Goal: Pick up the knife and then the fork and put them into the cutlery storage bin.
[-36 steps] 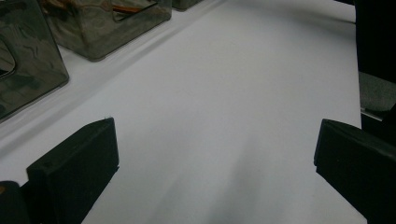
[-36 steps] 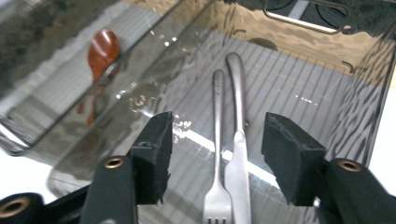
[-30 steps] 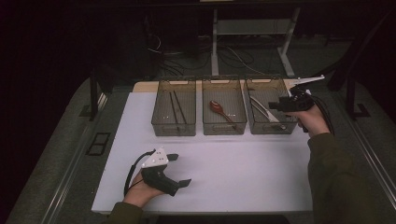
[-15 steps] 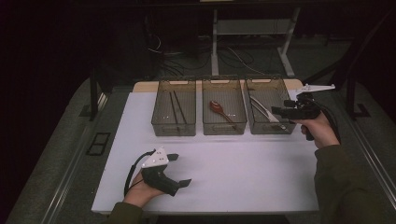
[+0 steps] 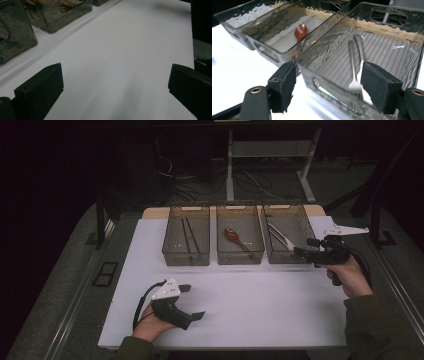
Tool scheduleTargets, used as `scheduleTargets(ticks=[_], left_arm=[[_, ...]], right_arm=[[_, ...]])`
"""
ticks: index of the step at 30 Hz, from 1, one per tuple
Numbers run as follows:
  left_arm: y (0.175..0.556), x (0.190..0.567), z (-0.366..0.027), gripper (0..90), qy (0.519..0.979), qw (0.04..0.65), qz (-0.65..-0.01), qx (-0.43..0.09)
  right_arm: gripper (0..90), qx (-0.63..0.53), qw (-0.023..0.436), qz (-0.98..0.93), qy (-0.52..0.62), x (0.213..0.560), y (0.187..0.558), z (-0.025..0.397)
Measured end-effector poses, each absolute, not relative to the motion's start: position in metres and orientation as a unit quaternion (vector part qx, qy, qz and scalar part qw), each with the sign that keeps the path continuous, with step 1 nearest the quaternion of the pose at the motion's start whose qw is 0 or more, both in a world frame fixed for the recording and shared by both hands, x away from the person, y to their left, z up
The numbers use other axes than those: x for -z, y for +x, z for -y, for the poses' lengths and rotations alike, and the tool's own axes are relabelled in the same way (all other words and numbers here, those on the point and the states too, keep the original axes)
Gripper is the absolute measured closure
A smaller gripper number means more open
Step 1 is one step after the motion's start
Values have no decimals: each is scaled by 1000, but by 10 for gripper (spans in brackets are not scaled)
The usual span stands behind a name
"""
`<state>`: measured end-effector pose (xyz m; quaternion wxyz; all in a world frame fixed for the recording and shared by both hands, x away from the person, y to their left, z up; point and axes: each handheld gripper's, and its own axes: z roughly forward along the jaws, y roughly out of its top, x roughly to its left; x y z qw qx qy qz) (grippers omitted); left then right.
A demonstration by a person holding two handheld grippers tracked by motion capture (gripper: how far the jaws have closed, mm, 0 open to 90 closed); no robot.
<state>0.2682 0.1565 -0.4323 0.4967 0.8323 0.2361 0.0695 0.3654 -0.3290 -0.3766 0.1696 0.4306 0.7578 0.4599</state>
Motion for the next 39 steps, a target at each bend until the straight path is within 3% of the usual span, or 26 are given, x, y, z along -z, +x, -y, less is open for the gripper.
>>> scheduleTargets(ticks=[39], left_arm=[[267, 431, -157, 0, 832, 498, -236, -71]], right_arm=[[235, -475, 138, -768, 406, 425, 278, 321]])
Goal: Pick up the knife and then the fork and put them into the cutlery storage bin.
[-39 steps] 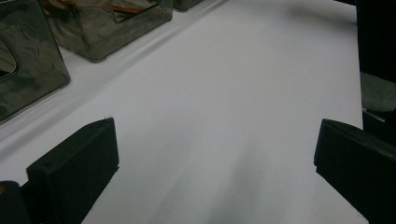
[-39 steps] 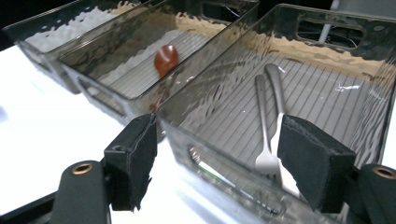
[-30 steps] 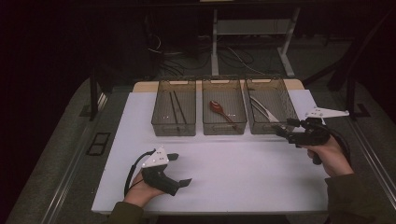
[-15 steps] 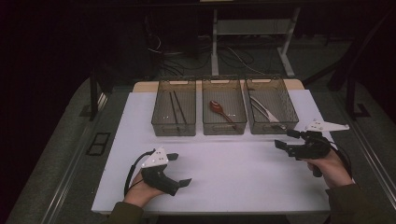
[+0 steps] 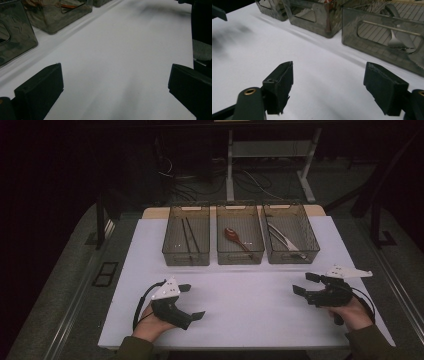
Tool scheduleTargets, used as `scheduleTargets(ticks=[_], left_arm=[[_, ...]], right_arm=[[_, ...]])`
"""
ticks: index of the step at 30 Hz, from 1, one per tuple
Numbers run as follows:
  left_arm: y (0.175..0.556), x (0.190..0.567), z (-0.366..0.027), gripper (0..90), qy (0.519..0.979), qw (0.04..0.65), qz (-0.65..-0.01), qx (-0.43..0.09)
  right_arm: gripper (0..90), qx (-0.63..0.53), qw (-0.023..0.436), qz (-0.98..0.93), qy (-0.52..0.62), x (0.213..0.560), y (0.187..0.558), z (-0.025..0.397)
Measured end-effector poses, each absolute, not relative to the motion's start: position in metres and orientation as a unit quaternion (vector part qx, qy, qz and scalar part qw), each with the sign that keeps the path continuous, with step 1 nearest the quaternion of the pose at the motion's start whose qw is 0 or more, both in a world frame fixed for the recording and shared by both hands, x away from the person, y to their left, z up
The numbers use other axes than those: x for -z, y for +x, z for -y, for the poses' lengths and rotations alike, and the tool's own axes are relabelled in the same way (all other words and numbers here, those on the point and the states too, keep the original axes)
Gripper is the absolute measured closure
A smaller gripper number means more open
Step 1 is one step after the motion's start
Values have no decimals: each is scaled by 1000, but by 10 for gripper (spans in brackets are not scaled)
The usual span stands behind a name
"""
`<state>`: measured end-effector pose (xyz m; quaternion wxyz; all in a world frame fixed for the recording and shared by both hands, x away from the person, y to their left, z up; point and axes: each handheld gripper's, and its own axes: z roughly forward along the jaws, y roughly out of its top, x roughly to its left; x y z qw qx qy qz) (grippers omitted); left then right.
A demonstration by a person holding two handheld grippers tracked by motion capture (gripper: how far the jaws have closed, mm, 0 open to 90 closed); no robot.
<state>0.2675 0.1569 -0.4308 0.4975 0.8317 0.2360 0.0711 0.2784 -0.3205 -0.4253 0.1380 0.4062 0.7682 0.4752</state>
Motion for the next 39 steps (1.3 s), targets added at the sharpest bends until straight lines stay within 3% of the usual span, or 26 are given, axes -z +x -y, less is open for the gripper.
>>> scheduleTargets(ticks=[16, 39], left_arm=[[268, 431, -158, 0, 831, 499, -236, -71], [268, 432, -157, 0, 835, 489, -240, -69]], right_arm=[[173, -463, 133, -784, 392, 438, 265, 304], [172, -448, 122, -805, 369, 446, 261, 294]])
